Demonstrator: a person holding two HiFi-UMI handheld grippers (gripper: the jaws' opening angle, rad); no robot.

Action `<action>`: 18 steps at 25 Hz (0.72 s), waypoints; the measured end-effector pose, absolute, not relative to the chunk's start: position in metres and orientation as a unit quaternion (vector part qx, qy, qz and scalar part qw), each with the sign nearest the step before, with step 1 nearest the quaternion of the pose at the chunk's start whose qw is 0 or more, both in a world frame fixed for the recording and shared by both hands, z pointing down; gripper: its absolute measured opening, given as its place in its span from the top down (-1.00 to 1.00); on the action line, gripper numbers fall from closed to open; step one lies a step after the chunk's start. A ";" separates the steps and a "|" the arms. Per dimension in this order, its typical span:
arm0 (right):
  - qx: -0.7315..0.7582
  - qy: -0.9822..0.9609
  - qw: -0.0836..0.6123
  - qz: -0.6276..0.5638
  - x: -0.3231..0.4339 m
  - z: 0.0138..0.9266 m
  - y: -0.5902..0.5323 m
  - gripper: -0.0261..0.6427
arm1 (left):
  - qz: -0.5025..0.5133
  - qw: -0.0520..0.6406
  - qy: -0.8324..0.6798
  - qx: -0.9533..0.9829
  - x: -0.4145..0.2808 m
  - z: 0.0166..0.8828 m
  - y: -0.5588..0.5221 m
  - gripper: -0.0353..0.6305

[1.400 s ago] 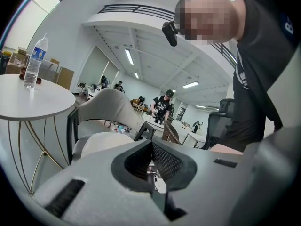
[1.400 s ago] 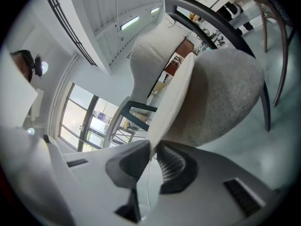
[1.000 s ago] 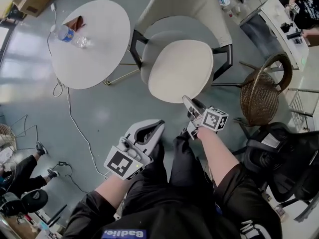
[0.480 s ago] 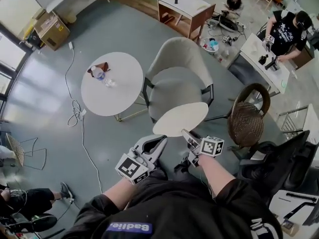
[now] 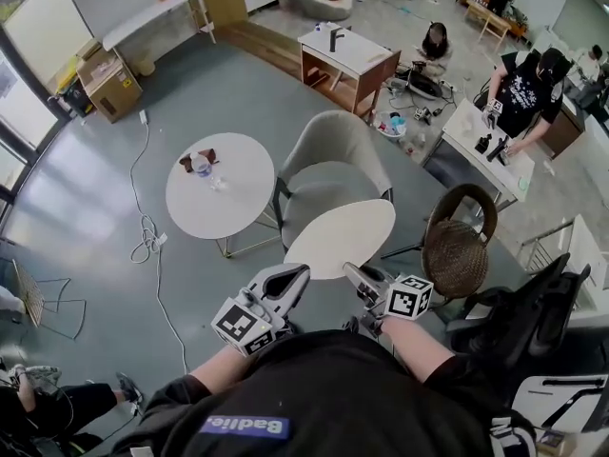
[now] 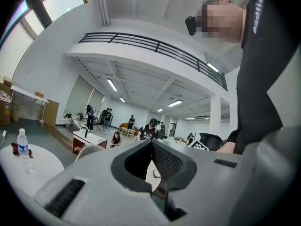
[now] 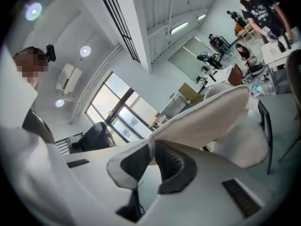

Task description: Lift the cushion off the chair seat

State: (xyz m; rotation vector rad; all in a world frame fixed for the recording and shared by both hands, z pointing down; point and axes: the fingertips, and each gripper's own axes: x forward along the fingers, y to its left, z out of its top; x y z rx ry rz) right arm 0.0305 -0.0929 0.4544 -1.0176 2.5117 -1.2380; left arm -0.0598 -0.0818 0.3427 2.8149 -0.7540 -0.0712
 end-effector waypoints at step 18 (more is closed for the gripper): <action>-0.341 0.906 0.106 -0.228 0.010 0.317 -0.083 0.79 | -0.045 0.078 -0.250 0.964 -0.057 0.297 -0.082 0.85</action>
